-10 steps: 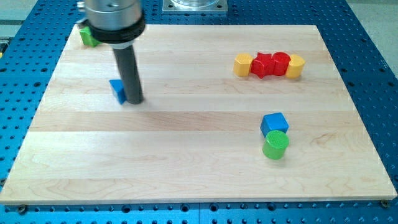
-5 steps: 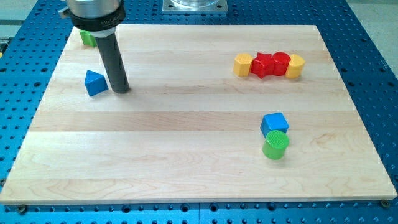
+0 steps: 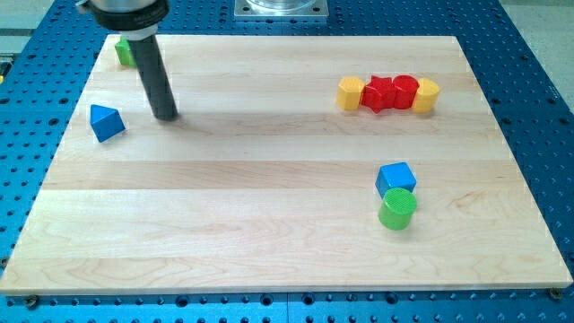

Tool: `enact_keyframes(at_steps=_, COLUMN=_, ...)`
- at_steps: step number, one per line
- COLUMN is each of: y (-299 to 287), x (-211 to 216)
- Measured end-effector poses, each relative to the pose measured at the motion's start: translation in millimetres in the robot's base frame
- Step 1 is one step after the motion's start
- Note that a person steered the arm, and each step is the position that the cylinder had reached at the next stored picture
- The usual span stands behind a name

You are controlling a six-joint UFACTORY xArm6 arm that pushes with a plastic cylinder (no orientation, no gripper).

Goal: Push the blue triangle below the green star

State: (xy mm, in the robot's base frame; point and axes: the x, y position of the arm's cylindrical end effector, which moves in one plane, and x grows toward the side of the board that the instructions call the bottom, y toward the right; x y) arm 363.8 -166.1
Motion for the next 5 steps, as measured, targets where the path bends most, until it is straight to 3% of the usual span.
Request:
enact_keyframes(at_steps=3, y=-77.3, x=3.5)
enact_keyframes(at_steps=5, y=-44.8, x=21.5)
